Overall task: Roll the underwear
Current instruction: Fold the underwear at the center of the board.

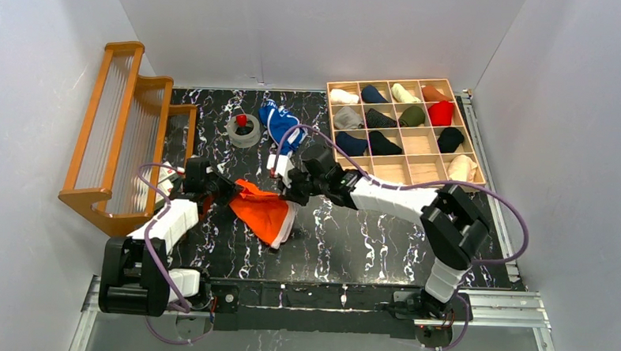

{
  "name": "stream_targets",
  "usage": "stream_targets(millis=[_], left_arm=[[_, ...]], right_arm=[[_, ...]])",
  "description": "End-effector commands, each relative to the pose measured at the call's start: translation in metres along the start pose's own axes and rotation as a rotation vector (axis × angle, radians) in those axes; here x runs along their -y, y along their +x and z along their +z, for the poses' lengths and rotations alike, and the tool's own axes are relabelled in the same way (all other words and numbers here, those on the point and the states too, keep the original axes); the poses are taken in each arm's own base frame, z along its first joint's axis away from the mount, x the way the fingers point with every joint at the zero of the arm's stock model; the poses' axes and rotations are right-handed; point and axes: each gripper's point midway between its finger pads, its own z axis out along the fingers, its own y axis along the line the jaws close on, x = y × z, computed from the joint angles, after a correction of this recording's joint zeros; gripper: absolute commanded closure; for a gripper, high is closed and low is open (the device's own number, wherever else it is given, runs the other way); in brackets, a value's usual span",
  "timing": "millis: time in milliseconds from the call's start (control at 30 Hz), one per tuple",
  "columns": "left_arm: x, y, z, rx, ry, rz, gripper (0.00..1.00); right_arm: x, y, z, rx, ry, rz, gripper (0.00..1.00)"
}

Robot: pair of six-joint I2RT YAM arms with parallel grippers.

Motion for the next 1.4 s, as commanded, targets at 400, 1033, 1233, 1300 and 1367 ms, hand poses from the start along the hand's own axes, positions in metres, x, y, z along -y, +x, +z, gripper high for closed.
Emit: stream_targets(millis=[400,1033,1233,1300,1367], left_arm=[[0.006,-0.039,0.018,-0.034,0.041,-0.032,1.0],[-0.043,-0.048,0.008,-0.054,-0.19,0.082,1.0],[-0.05,-0.036,0.011,-0.091,-0.184,0.079,0.97],[-0.055,-0.032,0.011,-0.098,-0.192,0.076,0.96],[-0.06,-0.029,0.009,-0.101,-0.206,0.07,0.94]], right_arm=[[-0.047,-0.011,0.022,-0.141,0.304,-0.191,0.99],[-0.093,0.018,0.069,-0.212,0.143,-0.119,0.99],[-0.096,0.043,0.074,-0.279,0.147,-0.073,0.98],[-0.096,0.053,0.071,-0.312,0.15,-0.073,0.97],[-0.099,0.061,0.069,-0.332,0.14,-0.072,0.97]])
